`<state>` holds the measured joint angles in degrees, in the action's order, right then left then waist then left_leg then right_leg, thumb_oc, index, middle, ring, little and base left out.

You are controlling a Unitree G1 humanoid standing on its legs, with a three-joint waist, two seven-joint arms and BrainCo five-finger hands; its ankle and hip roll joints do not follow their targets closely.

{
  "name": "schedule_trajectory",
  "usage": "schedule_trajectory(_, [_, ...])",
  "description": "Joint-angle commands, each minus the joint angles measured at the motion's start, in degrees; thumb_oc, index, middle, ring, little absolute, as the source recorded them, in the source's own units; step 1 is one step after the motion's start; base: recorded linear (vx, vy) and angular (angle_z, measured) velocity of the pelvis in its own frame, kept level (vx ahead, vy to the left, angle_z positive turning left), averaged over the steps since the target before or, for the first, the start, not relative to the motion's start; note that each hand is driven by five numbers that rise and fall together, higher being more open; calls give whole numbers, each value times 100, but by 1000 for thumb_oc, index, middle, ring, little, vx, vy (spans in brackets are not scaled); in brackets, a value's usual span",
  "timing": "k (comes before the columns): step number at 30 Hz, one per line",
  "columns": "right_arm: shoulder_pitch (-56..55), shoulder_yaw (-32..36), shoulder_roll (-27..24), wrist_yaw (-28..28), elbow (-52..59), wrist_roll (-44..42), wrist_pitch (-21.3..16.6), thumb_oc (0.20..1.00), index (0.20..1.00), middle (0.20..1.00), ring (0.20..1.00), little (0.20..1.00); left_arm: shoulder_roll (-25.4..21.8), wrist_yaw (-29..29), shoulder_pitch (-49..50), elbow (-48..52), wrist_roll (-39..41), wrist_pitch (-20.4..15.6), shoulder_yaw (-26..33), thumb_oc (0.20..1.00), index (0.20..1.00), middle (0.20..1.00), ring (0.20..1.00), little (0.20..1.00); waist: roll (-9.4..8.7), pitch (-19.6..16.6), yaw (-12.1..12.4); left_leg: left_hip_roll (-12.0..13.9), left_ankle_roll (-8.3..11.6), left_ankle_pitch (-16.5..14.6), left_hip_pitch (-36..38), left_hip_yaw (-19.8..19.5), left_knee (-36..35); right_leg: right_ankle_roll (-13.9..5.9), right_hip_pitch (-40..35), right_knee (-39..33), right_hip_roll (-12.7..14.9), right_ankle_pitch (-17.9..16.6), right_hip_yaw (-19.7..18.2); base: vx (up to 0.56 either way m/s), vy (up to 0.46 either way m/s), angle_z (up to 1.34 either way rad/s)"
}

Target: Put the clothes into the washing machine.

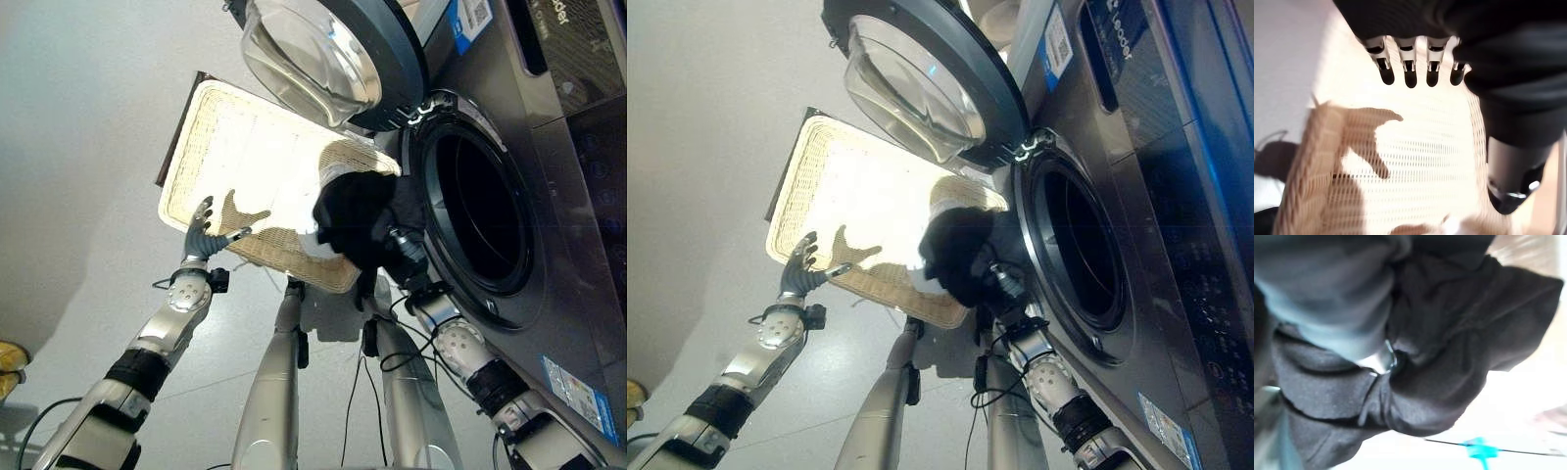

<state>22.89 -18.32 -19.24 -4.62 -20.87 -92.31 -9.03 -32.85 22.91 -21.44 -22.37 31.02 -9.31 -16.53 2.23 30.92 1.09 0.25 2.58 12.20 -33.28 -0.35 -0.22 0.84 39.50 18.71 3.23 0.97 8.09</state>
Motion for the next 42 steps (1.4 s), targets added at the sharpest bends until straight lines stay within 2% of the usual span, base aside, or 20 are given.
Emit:
schedule_trajectory(1, [120, 266, 91, -251, 341, -807, -417, 200, 200, 200, 200, 200, 378, -119, -124, -55, 743, -643, 45, 1000, 1000, 1000, 1000, 1000, 299, -112, 2, -517, -154, -448, -127, 123, 474, -417, -248, -647, -45, -399, 48, 26, -57, 12])
schedule_trajectory(6, [1009, 1389, 3, 187, -450, -2043, -1359, 200, 200, 200, 200, 200, 685, -313, -208, -770, 973, -764, 282, 1000, 1000, 1000, 1000, 1000, 431, -112, 50, -509, -132, -510, -135, 141, 564, -383, -234, -490, -38, -265, 75, 24, -60, 3])
schedule_trajectory(10, [1478, 2099, -234, 828, -799, -2069, -2165, 200, 200, 200, 200, 200, 719, -431, -174, -1047, 966, -804, 277, 1000, 1000, 1000, 1000, 1000, 481, -112, 50, -487, -114, -552, -129, 164, 602, -372, -245, -452, -49, -221, 77, 10, -18, 0])
schedule_trajectory(11, [1618, 2366, -358, 1072, -901, -2069, -2463, 200, 200, 200, 200, 200, 737, -458, -123, -1125, 944, -842, 256, 1000, 1000, 1000, 1000, 1000, 497, -112, 43, -474, -108, -568, -134, 176, 612, -369, -240, -440, -58, -208, 69, 36, -42, -1])
schedule_trajectory(12, [1868, 2863, -697, 1661, -1107, -2069, -3233, 200, 200, 200, 200, 200, 728, -580, 23, -1228, 1008, -919, 224, 1000, 1000, 1000, 1000, 1000, 520, -112, 41, -457, -100, -613, -144, 189, 650, -357, -227, -407, -83, -175, 57, 31, -36, -1])
schedule_trajectory(13, [1898, 2957, -762, 1741, -1141, -2069, -3313, 200, 200, 200, 200, 200, 724, -593, 51, -1232, 1016, -931, 216, 1000, 1000, 1000, 1000, 1000, 520, -112, 41, -452, -99, -620, -145, 192, 654, -357, -227, -403, -87, -172, 57, 32, -64, -2])
schedule_trajectory(14, [1989, 3243, -1035, 2109, -1267, -2069, -4071, 200, 200, 200, 200, 200, 696, -664, 173, -1248, 1008, -936, 191, 1000, 1000, 1000, 1000, 1000, 512, -112, 42, -443, -103, -638, -154, 191, 669, -356, -229, -394, -99, -169, 60, 12, -44, -2])
schedule_trajectory(15, [1989, 3243, -1035, 2109, -1267, -2069, -4071, 200, 200, 200, 200, 200, 696, -664, 173, -1248, 1008, -936, 191, 1000, 1000, 1000, 1000, 1000, 512, -112, 42, -443, -103, -638, -154, 191, 669, -356, -229, -394, -99, -169, 60, -1, -56, -2])
schedule_trajectory(18, [2104, 3643, -1783, 2747, -1584, -2069, -5603, 200, 200, 200, 200, 200, 578, -787, 405, -1228, 1063, -953, 106, 1000, 1000, 1000, 1000, 1000, 497, -112, 32, -433, -111, -660, -213, 169, 716, -340, -184, -354, -141, -172, 61, 18, -27, 3])
schedule_trajectory(19, [2104, 3643, -1783, 2747, -1584, -2069, -5603, 200, 200, 200, 200, 200, 578, -787, 405, -1228, 1063, -953, 106, 1000, 1000, 1000, 1000, 1000, 497, -112, 32, -433, -111, -660, -213, 169, 716, -340, -184, -354, -141, -172, 61, 8, -38, 3])
schedule_trajectory(21, [2090, 3808, -2290, 3221, -1838, -2069, -6384, 200, 200, 200, 200, 200, 463, -923, 524, -1187, 1121, -877, 96, 1000, 1000, 1000, 1000, 1000, 485, -112, 14, -427, -111, -657, -221, 154, 716, -337, -181, -331, -169, -167, 52, 11, -25, -5])
schedule_trajectory(24, [1877, 3928, -2709, 3828, -2140, -2069, -6710, 200, 200, 200, 200, 200, 318, -1039, 617, -1111, 1195, -777, 74, 1000, 1000, 1000, 1000, 1000, 479, -112, -8, -416, -104, -590, -292, 141, 714, -322, -111, -299, -208, -215, 28, 26, -39, -1])
schedule_trajectory(26, [1778, 3971, -2778, 3889, -2212, -2069, -6494, 200, 200, 200, 200, 200, 256, -1064, 643, -1076, 1152, -723, 55, 1000, 1000, 1000, 1000, 1000, 482, -112, -16, -419, -107, -567, -327, 132, 730, -316, -79, -285, -224, -238, 12, 2, -20, 0])
schedule_trajectory(27, [1678, 3972, -2762, 3717, -2291, -2069, -5967, 1000, 1000, 1000, 1000, 1000, 232, -1083, 676, -1046, 1154, -686, 16, 1000, 1000, 1000, 1000, 1000, 479, -112, -11, -429, -114, -581, -323, 122, 765, -314, -88, -252, -220, -221, 4, 41, -24, -3])
schedule_trajectory(30, [1702, 3833, -2579, 3486, -2419, -2069, -4666, 1000, 1000, 1000, 1000, 1000, 231, -1031, 628, -1041, 1091, -678, -112, 1000, 1000, 1000, 1000, 1000, 486, -112, 14, -454, -119, -625, -300, 92, 804, -318, -126, -220, -215, -167, -8, 26, -27, -4])
schedule_trajectory(34, [1979, 2996, -2387, 2366, -3123, -2069, -992, 1000, 1000, 1000, 1000, 1000, 131, -987, 342, -949, 1155, -505, -273, 1000, 1000, 1000, 1000, 1000, 499, -112, 114, -491, -157, -593, -358, 79, 819, -297, -123, -262, -169, -202, 47, -17, -45, 1])
schedule_trajectory(35, [2016, 2907, -2377, 2347, -3108, -2069, -884, 1000, 1000, 1000, 1000, 1000, 115, -980, 309, -929, 1159, -493, -267, 1000, 1000, 1000, 1000, 1000, 499, -112, 123, -484, -161, -544, -418, 85, 817, -290, -74, -283, -169, -260, 63, -48, -44, -1])
schedule_trajectory(37, [1872, 2357, -2215, 1843, -2907, -1503, 65, 1000, 1000, 1000, 1000, 1000, 101, -953, 281, -926, 1085, -478, -249, 1000, 1000, 1000, 1000, 1000, 420, -112, 128, -481, -170, -583, -410, 106, 808, -301, -102, -306, -144, -248, 137, -24, -81, -5])
schedule_trajectory(40, [1762, 2156, -2154, 1805, -2870, -396, 283, 1000, 1000, 1000, 1000, 1000, 113, -936, 280, -923, 1054, -457, -244, 1000, 1000, 1000, 1000, 1000, 390, -112, 133, -488, -175, -571, -412, 106, 787, -296, -103, -337, -146, -269, 160, -13, -36, -5])
schedule_trajectory(42, [1815, 1799, -2171, 1543, -3184, 1490, 369, 1000, 1000, 1000, 1000, 1000, 214, -959, 239, -1055, 936, -434, -211, 1000, 1000, 1000, 1000, 1000, 366, -112, 170, -486, -180, -546, -426, 116, 744, -292, -95, -385, -154, -289, 205, -39, -28, -1])
